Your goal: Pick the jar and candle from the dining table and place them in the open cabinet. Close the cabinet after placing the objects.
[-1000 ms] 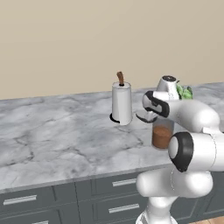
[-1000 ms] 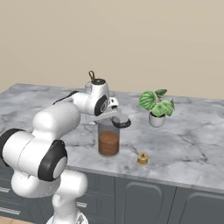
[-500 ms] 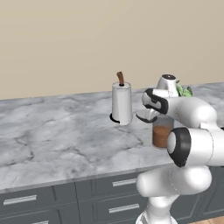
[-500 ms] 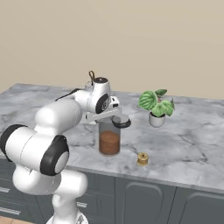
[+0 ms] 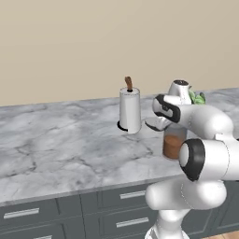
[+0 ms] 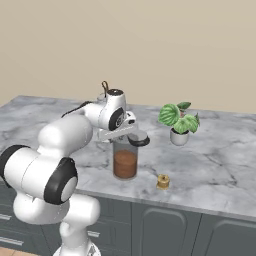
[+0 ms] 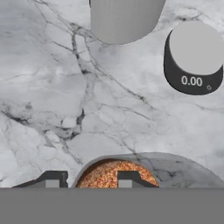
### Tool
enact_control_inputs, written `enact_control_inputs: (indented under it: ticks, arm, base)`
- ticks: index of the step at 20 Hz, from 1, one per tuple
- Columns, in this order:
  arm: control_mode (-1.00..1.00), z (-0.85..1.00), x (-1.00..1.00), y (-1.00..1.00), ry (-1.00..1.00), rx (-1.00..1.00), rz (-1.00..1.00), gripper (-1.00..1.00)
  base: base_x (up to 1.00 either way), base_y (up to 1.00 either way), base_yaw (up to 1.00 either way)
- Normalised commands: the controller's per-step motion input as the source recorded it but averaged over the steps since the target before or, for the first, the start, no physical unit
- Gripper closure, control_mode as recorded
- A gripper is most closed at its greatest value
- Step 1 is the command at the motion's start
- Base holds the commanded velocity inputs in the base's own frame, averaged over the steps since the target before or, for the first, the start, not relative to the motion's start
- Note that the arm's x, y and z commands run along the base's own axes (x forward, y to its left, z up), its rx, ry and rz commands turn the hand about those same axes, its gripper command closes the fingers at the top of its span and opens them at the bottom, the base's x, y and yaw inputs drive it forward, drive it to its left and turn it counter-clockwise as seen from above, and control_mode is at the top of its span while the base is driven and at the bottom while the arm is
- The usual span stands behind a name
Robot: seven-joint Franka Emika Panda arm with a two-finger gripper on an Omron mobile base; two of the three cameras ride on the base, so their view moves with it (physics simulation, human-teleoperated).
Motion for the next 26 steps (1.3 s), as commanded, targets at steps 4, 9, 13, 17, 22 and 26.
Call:
enact_control_inputs:
  ticks: [4,9,13,17,22,26]
  arm:
    - [-1.00,-0.21,-0.32,0.00,0.00,0.00,0.11,1.00]
    - [-1.00,-0.02,-0.26,0.01,0.00,0.00,0.19,1.00]
    - [-1.00,0.15,-0.43,0.06,-0.04,-0.02,0.28,1.00]
    - [-1.00,0.58,-0.41,0.09,-0.11,-0.05,0.25,1.00]
    - [-1.00,0.66,-0.26,0.07,-0.07,-0.01,0.22,1.00]
    - [-1.00,0.48,-0.21,0.02,-0.02,0.00,0.17,1.00]
  base:
    - [0.00,0.00,0.00]
    - [0.00,0.00,0.00]
    - [0.00,0.00,0.00]
    - [0.00,0.00,0.00]
    - [0.00,0.00,0.00]
    - [0.00,0.00,0.00]
